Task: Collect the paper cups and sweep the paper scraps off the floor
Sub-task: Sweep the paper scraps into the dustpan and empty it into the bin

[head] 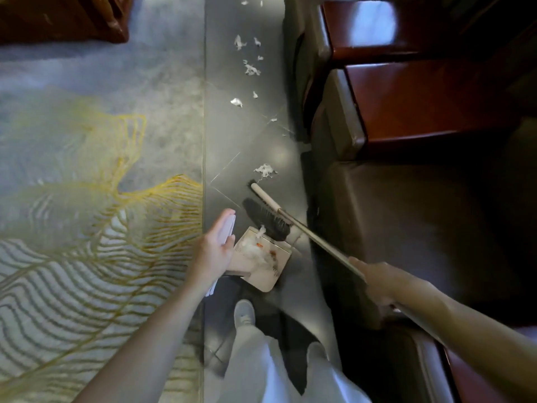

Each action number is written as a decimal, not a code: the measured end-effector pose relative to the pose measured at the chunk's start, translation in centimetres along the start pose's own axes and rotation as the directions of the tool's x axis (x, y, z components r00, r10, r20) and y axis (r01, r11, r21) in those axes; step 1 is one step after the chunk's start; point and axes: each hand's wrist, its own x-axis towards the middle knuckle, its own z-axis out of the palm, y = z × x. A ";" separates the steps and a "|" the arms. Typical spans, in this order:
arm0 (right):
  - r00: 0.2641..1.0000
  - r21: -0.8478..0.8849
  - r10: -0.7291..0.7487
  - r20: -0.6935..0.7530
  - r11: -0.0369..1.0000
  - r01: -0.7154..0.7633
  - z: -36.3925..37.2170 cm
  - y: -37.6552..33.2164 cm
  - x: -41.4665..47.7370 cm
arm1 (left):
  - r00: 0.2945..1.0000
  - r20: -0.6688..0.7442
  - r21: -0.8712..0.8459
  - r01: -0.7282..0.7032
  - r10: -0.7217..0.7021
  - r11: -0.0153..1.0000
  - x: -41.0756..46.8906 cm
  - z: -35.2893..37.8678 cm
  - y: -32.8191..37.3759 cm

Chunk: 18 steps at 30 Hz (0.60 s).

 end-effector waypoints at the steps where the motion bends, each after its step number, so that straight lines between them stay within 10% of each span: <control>1: 0.999 0.029 0.023 -0.023 0.999 -0.023 -0.4 -1.0 0.6 | 1.000 0.015 0.003 -0.017 0.017 1.000 0.9 -0.5 -0.5; 9: 0.975 0.162 0.193 -0.109 0.971 -0.174 -4.0 -6.2 6.8 | 0.985 0.150 -0.039 -0.077 0.082 0.996 6.1 -3.3 -3.6; 18: 0.985 0.165 0.106 0.134 0.978 -0.128 -1.4 -10.2 7.6 | 0.983 0.145 -0.076 -0.106 0.116 0.992 9.0 -4.6 -5.3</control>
